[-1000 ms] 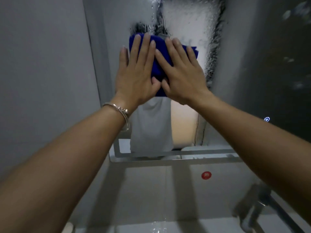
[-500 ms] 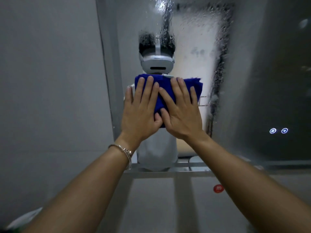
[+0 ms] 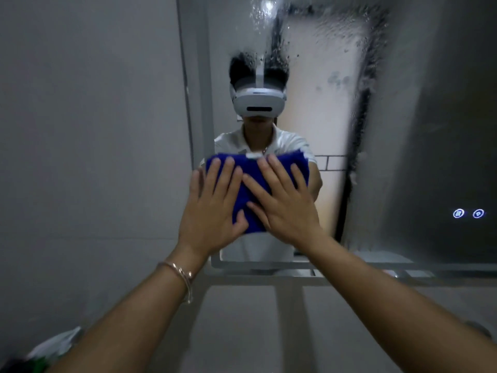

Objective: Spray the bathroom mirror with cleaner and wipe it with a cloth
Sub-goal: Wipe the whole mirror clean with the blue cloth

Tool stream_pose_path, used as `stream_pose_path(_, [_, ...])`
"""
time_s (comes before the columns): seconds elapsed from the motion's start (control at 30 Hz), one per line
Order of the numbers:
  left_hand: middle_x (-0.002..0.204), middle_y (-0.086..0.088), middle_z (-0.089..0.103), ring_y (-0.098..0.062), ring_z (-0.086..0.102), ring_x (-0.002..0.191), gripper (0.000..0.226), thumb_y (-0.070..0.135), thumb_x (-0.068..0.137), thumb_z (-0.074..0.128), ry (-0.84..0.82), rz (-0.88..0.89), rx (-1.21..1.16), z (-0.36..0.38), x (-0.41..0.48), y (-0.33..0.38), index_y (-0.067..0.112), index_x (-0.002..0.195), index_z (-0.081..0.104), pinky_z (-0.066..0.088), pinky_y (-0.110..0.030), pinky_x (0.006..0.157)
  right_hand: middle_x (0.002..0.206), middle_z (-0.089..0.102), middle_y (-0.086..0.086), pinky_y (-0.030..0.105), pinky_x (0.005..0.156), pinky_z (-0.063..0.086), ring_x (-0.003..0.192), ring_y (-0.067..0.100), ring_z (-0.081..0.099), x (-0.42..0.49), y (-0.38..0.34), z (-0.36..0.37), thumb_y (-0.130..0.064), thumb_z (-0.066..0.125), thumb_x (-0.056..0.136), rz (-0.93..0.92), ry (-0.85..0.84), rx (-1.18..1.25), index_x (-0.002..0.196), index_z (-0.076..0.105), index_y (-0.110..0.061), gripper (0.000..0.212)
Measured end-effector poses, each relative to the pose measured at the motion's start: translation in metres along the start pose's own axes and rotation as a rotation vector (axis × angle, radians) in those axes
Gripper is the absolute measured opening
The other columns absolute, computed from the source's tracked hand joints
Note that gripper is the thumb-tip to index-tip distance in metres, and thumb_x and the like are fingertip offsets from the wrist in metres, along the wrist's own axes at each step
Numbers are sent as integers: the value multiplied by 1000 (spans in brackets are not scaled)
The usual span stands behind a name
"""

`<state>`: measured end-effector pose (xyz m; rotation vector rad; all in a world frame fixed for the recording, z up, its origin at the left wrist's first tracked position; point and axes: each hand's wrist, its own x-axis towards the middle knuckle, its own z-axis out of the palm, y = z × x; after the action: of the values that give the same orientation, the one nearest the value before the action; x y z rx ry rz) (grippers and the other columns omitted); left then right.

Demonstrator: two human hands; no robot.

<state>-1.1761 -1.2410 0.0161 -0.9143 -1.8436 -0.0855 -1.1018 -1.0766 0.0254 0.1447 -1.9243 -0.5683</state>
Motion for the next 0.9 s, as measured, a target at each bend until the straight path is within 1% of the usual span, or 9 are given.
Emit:
stream_pose_path(0.1, [156, -19, 13, -35, 10, 143, 79, 41, 82, 31, 28, -77, 28, -29, 53, -36, 3, 148, 11, 13, -58, 111, 148, 39, 16, 46, 114, 13, 139, 32, 31, 74, 18, -13, -40, 40, 97, -9, 84, -5, 142, 44, -18, 51])
stream_pose_path(0.2, [157, -19, 7, -35, 6, 145, 80, 42, 81, 25, 22, -113, 55, -62, 102, -71, 2, 149, 9, 12, -59, 111, 149, 38, 16, 47, 113, 15, 139, 32, 33, 140, 36, -28, -43, 37, 97, -9, 109, -27, 143, 43, -18, 53])
stream_pose_path(0.3, [157, -18, 3, -33, 2, 145, 81, 41, 80, 21, 26, -139, 64, -83, 131, -84, 2, 149, 6, 10, -56, 113, 150, 38, 14, 48, 113, 15, 140, 31, 32, 173, 43, -36, -44, 36, 96, 33, 145, -48, 142, 45, -20, 53])
stream_pose_path(0.43, [156, -21, 12, -36, 8, 144, 78, 31, 78, 27, 104, -159, 22, -71, 121, -65, -1, 147, 15, 15, -53, 115, 151, 37, 15, 50, 114, 17, 141, 31, 30, 155, 34, -30, -41, 37, 96, 76, 151, -18, 142, 44, -19, 51])
stream_pose_path(0.53, [155, -21, 14, -35, 10, 144, 79, 30, 77, 33, 118, -116, -14, -44, 89, -46, -1, 147, 14, 17, -53, 114, 150, 37, 17, 49, 115, 14, 141, 32, 27, 111, 23, -19, -40, 37, 96, 78, 145, -3, 143, 40, -18, 52])
stream_pose_path(0.63, [155, -19, 14, -34, 10, 143, 78, 30, 76, 36, 127, -90, -40, -21, 54, -21, 2, 146, 14, 19, -55, 114, 150, 37, 16, 46, 115, 10, 141, 30, 26, 64, 11, -11, -41, 37, 95, 72, 99, -25, 143, 35, -20, 53])
stream_pose_path(0.7, [154, -18, 14, -34, 11, 143, 78, 30, 76, 36, 115, -84, -68, -13, 36, -7, 1, 146, 15, 17, -53, 113, 149, 38, 15, 46, 115, 9, 140, 29, 27, 44, 8, -9, -42, 37, 95, 38, 56, -49, 143, 36, -20, 53])
stream_pose_path(0.8, [154, -18, 13, -34, 11, 143, 79, 33, 77, 34, 91, -66, -39, -18, 39, -10, 1, 146, 13, 12, -51, 114, 149, 40, 14, 45, 115, 10, 140, 29, 27, 48, 18, -13, -45, 37, 95, -22, 33, -45, 143, 37, -20, 54])
stream_pose_path(0.9, [153, -20, 20, -35, 15, 142, 79, 37, 77, 33, 93, -55, -6, -38, 72, -30, 0, 145, 19, 13, -54, 112, 147, 42, 16, 47, 112, 16, 138, 31, 33, 86, 38, -23, -45, 36, 95, -54, 30, -55, 141, 43, -19, 54])
